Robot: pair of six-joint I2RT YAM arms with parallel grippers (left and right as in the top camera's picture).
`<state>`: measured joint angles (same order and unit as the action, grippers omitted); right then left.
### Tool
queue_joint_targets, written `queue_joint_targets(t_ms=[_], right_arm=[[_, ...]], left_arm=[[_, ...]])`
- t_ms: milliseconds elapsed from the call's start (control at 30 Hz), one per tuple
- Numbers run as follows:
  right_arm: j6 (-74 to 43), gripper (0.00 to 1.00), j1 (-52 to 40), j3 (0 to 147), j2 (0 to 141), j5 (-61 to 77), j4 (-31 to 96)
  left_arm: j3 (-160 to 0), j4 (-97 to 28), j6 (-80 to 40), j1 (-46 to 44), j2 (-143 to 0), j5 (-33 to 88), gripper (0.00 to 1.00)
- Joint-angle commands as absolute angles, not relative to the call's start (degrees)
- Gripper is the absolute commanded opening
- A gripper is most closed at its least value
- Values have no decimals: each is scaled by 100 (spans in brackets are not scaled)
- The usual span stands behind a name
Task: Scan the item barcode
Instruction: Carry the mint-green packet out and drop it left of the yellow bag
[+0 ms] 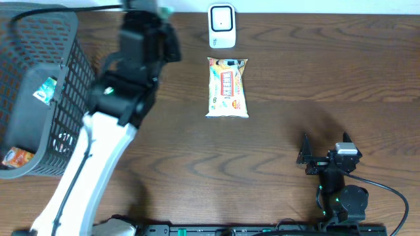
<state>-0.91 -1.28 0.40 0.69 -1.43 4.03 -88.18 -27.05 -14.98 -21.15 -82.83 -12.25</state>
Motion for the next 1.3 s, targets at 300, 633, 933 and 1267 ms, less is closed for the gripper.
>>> queue_joint_targets(t_ms=[300,633,933,1267], right_arm=[[-165,99,-150,32,32,-137,425],[-165,99,-150,32,32,-137,425],[-165,99,-150,32,32,-137,425],[-165,99,-150,32,32,-137,425]], left_arm=[[-8862,-2738,-2499,-2377,-10571,-1092,8],[-8862,-2738,-2545,-2388,-11362,-768,27],[-8871,-2718,-2324,-2342,-11334,-690,49],[-8965,-2803,-1354,-1463,-9338,-1275,54]])
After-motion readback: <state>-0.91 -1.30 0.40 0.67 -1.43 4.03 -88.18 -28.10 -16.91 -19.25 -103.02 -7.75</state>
